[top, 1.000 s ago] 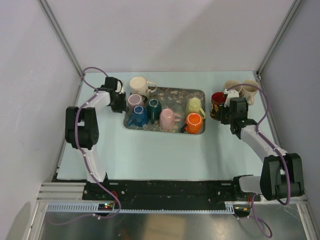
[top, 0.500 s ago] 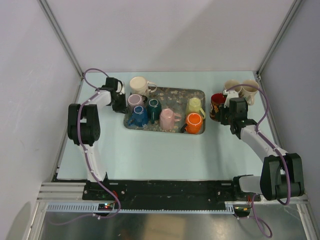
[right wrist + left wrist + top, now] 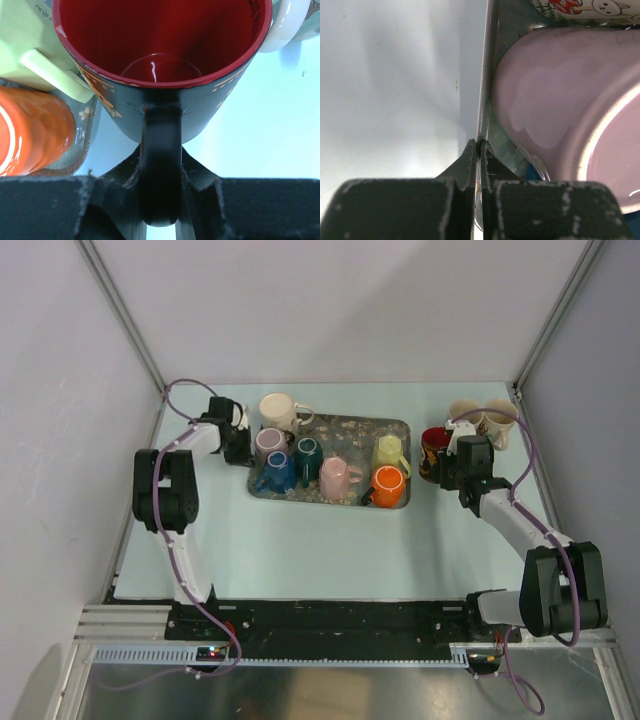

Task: Turn the mug right side up
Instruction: Place the cup at the center of the board.

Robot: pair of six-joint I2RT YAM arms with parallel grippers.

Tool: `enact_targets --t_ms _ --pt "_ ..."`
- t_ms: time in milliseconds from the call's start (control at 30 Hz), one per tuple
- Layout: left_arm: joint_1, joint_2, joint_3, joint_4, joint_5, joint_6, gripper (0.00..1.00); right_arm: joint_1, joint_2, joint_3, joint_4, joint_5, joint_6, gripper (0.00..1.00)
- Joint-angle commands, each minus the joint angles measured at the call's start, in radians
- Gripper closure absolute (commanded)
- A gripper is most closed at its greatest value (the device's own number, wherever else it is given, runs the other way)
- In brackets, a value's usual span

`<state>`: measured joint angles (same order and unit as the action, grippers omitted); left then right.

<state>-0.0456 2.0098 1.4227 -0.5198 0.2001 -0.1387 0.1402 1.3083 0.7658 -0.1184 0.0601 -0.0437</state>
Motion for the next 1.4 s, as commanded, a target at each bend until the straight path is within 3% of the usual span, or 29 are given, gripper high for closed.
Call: enact_targets --t_ms 0,433,733,1033,1200,1367 --pt "0.036 -0.083 -0.049 -0.057 -0.032 0.012 1.00 0.020 -0.022 0.045 0.202 0.055 0.013 1.00" --pt "0.230 -0.158 -0.153 -0.082 -0.064 0.046 1.00 0.061 0.066 0.094 0.270 0.099 0.009 1.00" --pt "0.287 -0.174 -0.134 -0.084 -0.061 0.091 0.98 0.079 0.186 0.195 0.291 0.090 0.037 1.00" --pt "0.287 -0.226 -0.137 -0.086 -0.039 0.088 0.62 0.122 0.301 0.285 0.308 0.127 0.068 1.00" --pt "0.289 -0.273 -0.143 -0.104 -0.028 0.080 0.52 0.109 0.393 0.341 0.310 0.155 0.088 1.00" --pt "0.289 -0.334 -0.154 -0.125 0.002 0.069 0.49 0.095 0.465 0.399 0.302 0.154 0.093 1.00"
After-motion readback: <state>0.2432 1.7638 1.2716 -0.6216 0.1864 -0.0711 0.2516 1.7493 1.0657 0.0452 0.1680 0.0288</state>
